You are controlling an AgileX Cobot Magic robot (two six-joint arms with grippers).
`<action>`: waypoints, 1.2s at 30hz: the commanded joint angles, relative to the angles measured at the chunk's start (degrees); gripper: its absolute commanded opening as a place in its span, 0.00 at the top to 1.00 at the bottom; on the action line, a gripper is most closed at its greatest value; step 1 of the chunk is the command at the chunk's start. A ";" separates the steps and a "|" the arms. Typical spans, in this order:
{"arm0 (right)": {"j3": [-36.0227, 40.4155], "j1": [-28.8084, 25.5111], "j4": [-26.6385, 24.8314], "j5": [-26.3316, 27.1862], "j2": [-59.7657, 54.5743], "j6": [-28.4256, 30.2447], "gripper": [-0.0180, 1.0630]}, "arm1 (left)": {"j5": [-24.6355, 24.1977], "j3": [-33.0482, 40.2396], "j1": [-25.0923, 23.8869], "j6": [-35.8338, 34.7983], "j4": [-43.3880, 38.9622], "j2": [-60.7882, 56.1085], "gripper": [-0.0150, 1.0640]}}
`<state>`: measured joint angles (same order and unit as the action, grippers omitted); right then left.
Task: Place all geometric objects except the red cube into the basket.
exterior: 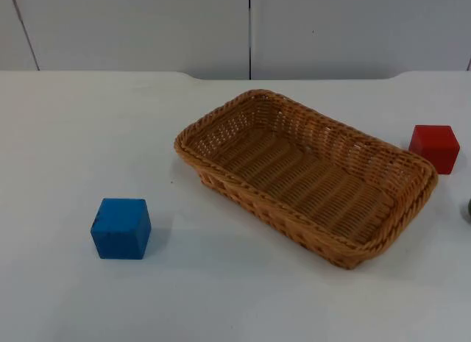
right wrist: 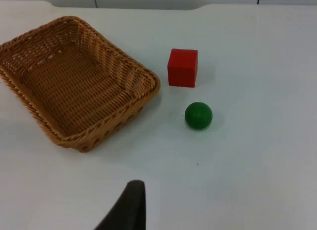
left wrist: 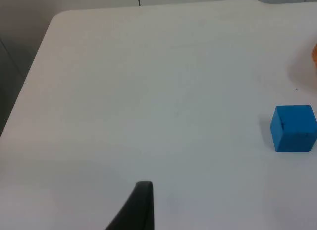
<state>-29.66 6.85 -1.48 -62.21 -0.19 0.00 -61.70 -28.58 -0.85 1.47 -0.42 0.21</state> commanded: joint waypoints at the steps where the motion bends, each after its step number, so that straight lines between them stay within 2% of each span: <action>1: 0.21 -0.35 -0.20 0.48 0.19 0.79 0.01 | 0.08 0.24 -0.17 -0.20 -0.30 -0.21 0.01; 13: 0.21 -0.35 -0.20 0.38 0.19 0.92 0.01 | 0.08 0.24 -0.17 -0.25 1.36 -0.21 0.01; 21: 0.21 -0.35 -0.20 0.38 0.19 0.92 0.01 | -1.02 -2.95 -0.17 -0.47 1.66 2.18 0.01; 31: 0.21 -0.35 -0.20 0.38 0.19 0.92 0.01 | -1.13 -9.30 -0.17 -1.08 1.66 16.85 0.01; 36: 0.21 -0.35 -0.20 0.38 0.19 0.92 0.01 | 2.11 -10.50 -0.17 -1.08 2.38 26.78 0.01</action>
<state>-29.66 6.85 -1.48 -62.21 -0.19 0.00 -60.90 -38.62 -0.85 0.97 1.09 25.10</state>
